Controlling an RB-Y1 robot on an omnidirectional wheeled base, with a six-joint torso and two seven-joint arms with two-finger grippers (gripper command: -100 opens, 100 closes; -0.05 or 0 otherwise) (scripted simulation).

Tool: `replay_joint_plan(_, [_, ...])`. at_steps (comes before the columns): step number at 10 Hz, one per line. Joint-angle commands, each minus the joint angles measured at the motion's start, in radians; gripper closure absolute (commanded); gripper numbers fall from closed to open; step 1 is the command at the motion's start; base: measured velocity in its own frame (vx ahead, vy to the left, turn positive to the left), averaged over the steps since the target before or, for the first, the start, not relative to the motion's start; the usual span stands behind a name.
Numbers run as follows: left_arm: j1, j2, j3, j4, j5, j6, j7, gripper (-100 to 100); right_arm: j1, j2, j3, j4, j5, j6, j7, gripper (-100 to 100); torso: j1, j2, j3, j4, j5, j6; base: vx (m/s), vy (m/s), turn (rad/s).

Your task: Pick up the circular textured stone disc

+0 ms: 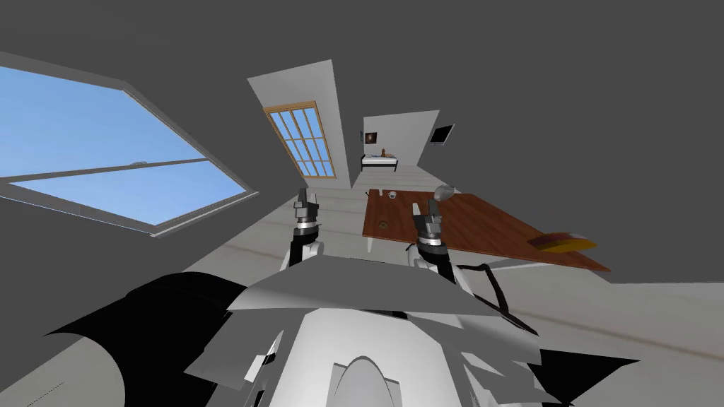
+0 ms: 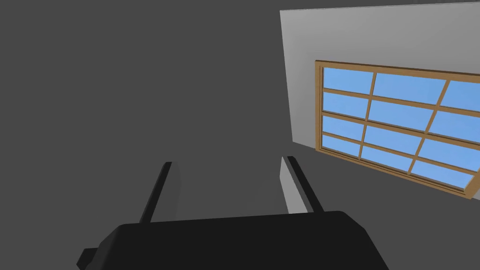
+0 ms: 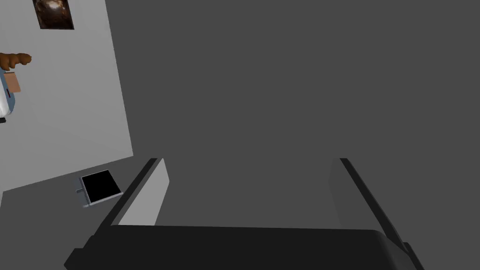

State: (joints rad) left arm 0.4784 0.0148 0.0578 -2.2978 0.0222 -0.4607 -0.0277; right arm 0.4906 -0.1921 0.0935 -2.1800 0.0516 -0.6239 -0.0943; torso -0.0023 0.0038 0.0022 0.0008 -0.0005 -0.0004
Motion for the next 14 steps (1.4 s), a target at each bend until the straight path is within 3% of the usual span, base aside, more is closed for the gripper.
replay_joint_plan(1, [0.000,0.000,0.000,0.000,0.000,0.000,0.000,0,-0.008,-0.029,0.003,0.032,0.007,-0.005,-0.005,-100,0.000,0.000,0.000,0.000,0.000,0.000,-0.050,-0.030,0.063])
replay_joint_plan(5, [0.000,0.000,0.000,0.000,0.000,0.000,0.000,0,-0.038,-0.141,0.065,0.153,0.072,-0.030,-0.010,-100,0.000,0.000,0.000,0.000,0.000,0.001,-0.060,-0.027,0.174])
replay_joint_plan(6, [0.000,0.000,0.000,0.000,0.000,0.000,0.000,0,-0.038,-0.141,0.065,0.170,0.072,-0.030,-0.010,-100,0.000,-0.001,0.000,0.000,0.000,0.000,-0.039,-0.021,0.110])
replay_joint_plan(9, [0.000,0.000,0.000,0.000,0.000,0.000,0.000,0,-0.063,-0.219,0.114,0.263,0.122,-0.048,-0.013,-100,0.000,-0.002,-0.001,0.000,0.000,0.001,-0.043,-0.017,0.192])
replay_joint_plan(10, [0.000,0.000,0.000,0.000,0.000,0.000,0.000,0,-0.063,-0.219,0.114,0.276,0.122,-0.048,-0.013,-100,0.000,-0.001,-0.001,0.000,0.000,0.000,-0.040,-0.019,0.126])
replay_joint_plan(11, [0.000,0.000,0.000,0.000,0.000,0.000,0.000,0,-0.076,-0.258,0.140,0.312,0.147,-0.058,-0.014,-100,0.000,-0.002,-0.001,0.000,0.000,0.001,-0.046,-0.012,0.232])
replay_joint_plan(12, [0.000,0.000,0.000,0.000,0.000,0.000,0.000,0,-0.076,-0.258,0.140,0.327,0.147,-0.058,-0.014,-100,0.000,-0.001,-0.001,0.000,0.000,0.000,-0.040,-0.015,0.120])
replay_joint_plan(13, [0.000,0.000,0.000,0.000,0.000,0.000,0.000,0,-0.090,-0.297,0.167,0.362,0.174,-0.069,-0.015,-100,0.000,-0.002,-0.001,0.000,0.000,0.001,-0.042,-0.015,0.226])
replay_joint_plan(14, [0.000,0.000,0.000,0.000,0.000,0.000,0.000,0,-0.090,-0.297,0.167,0.390,0.174,-0.069,-0.015,-100,0.000,-0.002,-0.001,0.000,0.000,0.000,-0.034,-0.023,0.154])
